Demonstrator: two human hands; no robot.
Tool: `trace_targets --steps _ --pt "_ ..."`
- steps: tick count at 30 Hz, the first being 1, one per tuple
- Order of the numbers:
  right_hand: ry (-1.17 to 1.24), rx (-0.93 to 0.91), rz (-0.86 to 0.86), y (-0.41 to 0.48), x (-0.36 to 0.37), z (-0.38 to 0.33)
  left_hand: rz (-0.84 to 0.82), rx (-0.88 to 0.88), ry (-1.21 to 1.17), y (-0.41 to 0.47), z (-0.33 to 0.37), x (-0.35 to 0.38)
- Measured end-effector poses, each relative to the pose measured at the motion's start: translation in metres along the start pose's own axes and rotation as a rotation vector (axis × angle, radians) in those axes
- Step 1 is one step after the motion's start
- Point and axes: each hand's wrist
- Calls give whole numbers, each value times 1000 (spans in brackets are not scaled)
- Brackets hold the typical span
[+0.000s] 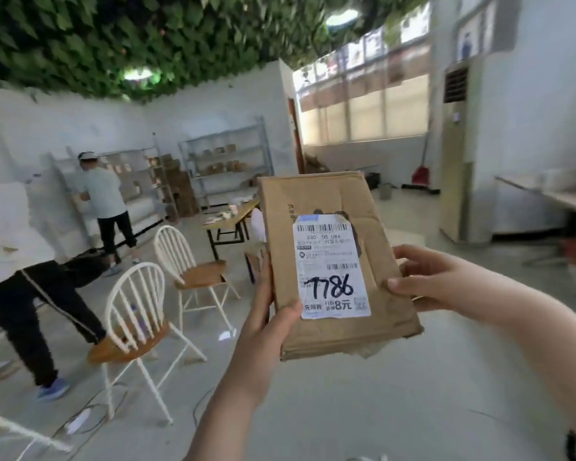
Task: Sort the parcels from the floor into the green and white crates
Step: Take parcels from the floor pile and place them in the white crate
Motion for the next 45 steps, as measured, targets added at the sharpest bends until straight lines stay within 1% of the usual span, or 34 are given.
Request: trace_targets --steps 6,11,14,19,25,28,34,40,42,45 --pt "-29 131 320 -122 -102 37 -312 -102 -169 40 -61 138" --pt "-36 245 539 -239 -181 59 -558 -213 -289 56 -105 280" --pt "-58 283 623 -312 -222 69 -712 -263 -377 51 -129 371" --pt "-28 362 749 -431 -271 87 -892 -326 -500 23 -162 507" --pt "-60 485 999 -538 -283 108 -1182 -541 -634 -15 -186 637" --pt "-71 545 1127 -573 -279 121 -1313 -610 -678 -34 -199 691" --pt "4 638 1364 -621 -268 139 -1545 -759 -694 -68 -221 779" --pt "52 703 1526 -653 -264 166 -1627 -843 -664 -108 -247 842" --pt "56 733 1547 -663 -269 179 -1626 -891 -647 -119 -256 861" --pt "50 827 1568 -689 -280 199 -1638 -952 -626 -142 -274 892"
Point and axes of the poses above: each hand's wrist, its own y-axis towards the middle knuckle, its own x-axis out of the palm, z = x × y, and after that the axes turned 12 degrees about -y, right-handed
